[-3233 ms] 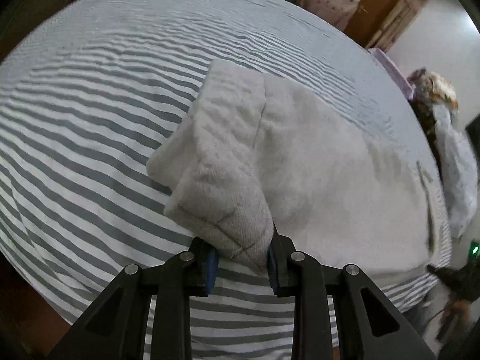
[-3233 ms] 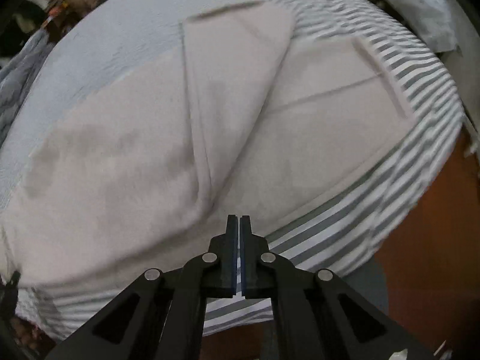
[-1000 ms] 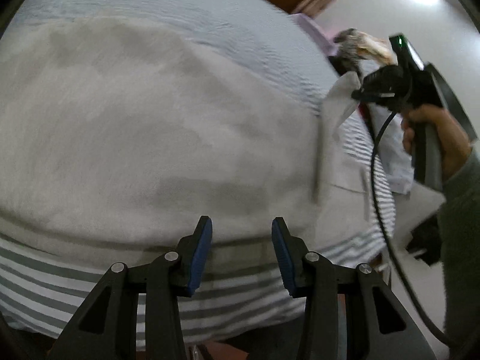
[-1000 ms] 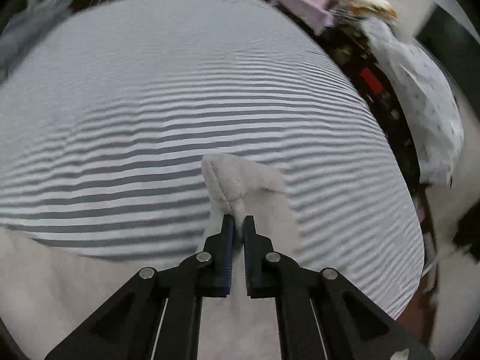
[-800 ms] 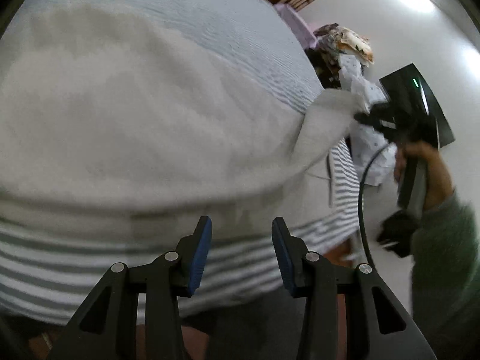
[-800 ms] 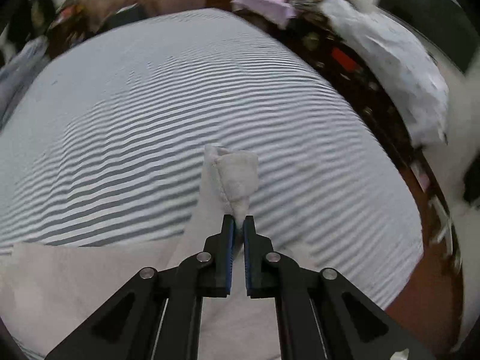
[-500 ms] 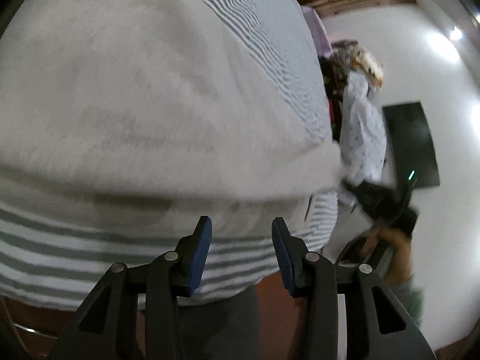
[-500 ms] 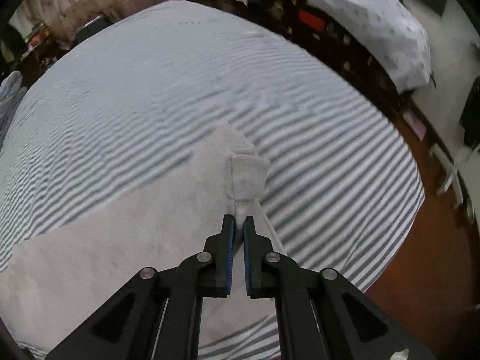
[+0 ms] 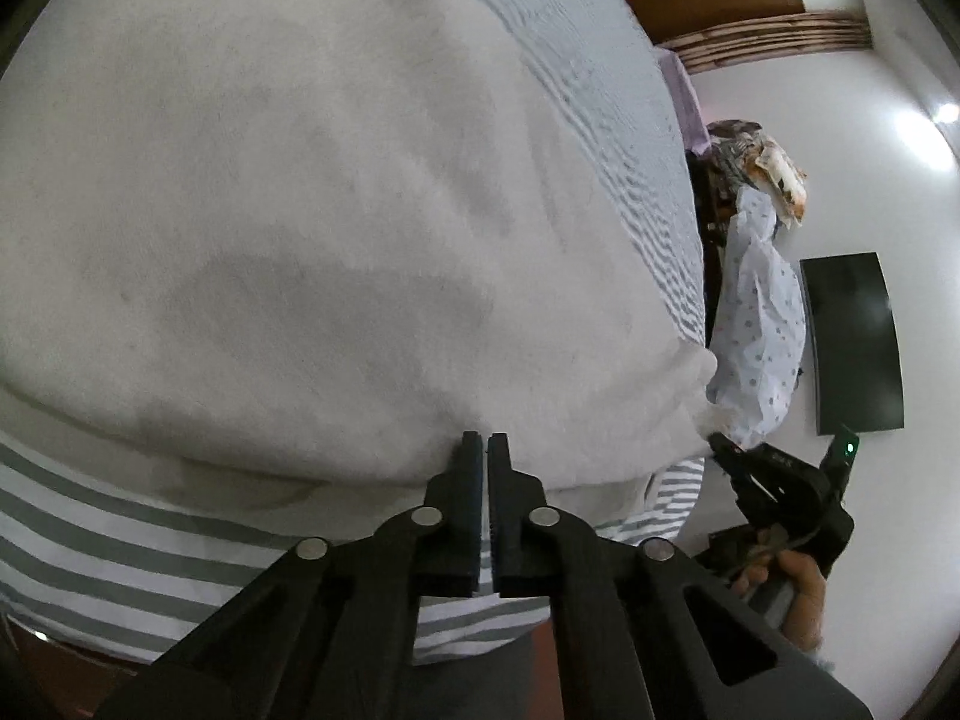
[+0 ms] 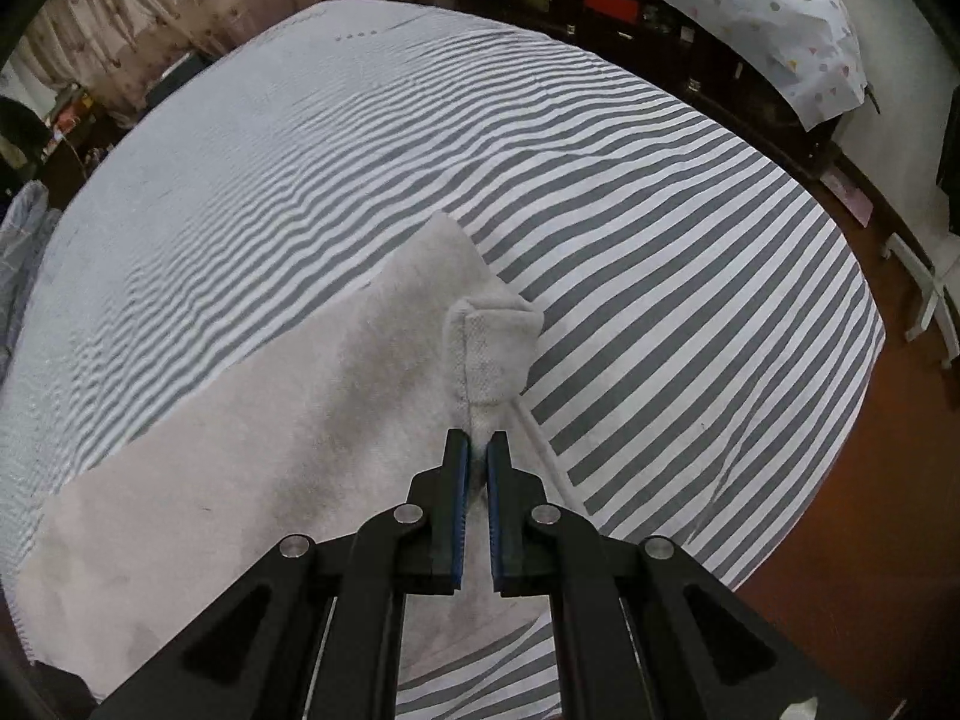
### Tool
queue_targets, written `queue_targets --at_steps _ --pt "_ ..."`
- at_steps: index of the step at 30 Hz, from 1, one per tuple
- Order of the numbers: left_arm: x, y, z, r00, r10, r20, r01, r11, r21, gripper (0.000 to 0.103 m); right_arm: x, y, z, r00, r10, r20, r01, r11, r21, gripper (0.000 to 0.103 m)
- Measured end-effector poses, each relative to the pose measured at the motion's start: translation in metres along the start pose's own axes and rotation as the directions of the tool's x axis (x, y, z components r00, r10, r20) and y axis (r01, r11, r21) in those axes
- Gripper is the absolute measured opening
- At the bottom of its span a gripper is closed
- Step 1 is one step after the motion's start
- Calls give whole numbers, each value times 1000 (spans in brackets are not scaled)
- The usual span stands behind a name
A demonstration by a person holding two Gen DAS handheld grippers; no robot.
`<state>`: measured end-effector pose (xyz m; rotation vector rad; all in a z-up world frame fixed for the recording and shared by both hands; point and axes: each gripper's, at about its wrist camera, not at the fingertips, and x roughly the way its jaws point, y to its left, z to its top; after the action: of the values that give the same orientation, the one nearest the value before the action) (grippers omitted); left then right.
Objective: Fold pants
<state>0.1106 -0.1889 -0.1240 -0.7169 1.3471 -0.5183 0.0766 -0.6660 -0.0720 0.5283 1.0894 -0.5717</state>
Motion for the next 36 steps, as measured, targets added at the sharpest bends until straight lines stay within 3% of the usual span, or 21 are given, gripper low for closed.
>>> queue_targets --at_steps 3,6,10,13,17,20,26,28,29,31,36 --pt "-12 -12 2 999 10 37 -13 997 79 0 -11 -3 1 1000 16 14 -16 1000 10 4" --pt "-21 -15 -3 998 -52 19 50 994 97 0 -18 -1 0 1000 21 17 -21 1000 2 4" --pt "-17 -7 -16 992 -115 -49 116 993 29 0 -18 3 2 1000 24 20 -24 1000 6 4" --pt "-9 -6 -17 989 -126 -71 125 992 -21 4 -22 6 5 999 27 32 -27 1000 -3 4" --pt "-5 8 -8 990 -128 -63 120 985 -124 24 -31 8 8 998 39 44 -39 999 -13 4" --pt "-4 15 -2 991 -127 -45 118 978 -170 30 -33 8 8 998 42 47 -42 999 -13 4" --pt "5 25 12 996 -91 -9 86 969 -231 32 -31 3 5 998 43 38 -43 999 6 4" --pt "4 20 17 997 -72 10 72 978 -194 28 -33 0 4 998 43 37 -44 999 10 4" --pt "1 15 17 998 -56 24 60 985 -161 19 -34 -1 4 998 46 36 -47 999 14 4" --pt "-14 -2 15 997 -32 65 34 999 -35 14 -36 -4 1 998 51 38 -51 998 20 4" --pt "-43 -26 1 995 7 99 -21 989 146 13 -42 -23 -24 997 75 28 -77 995 69 4"
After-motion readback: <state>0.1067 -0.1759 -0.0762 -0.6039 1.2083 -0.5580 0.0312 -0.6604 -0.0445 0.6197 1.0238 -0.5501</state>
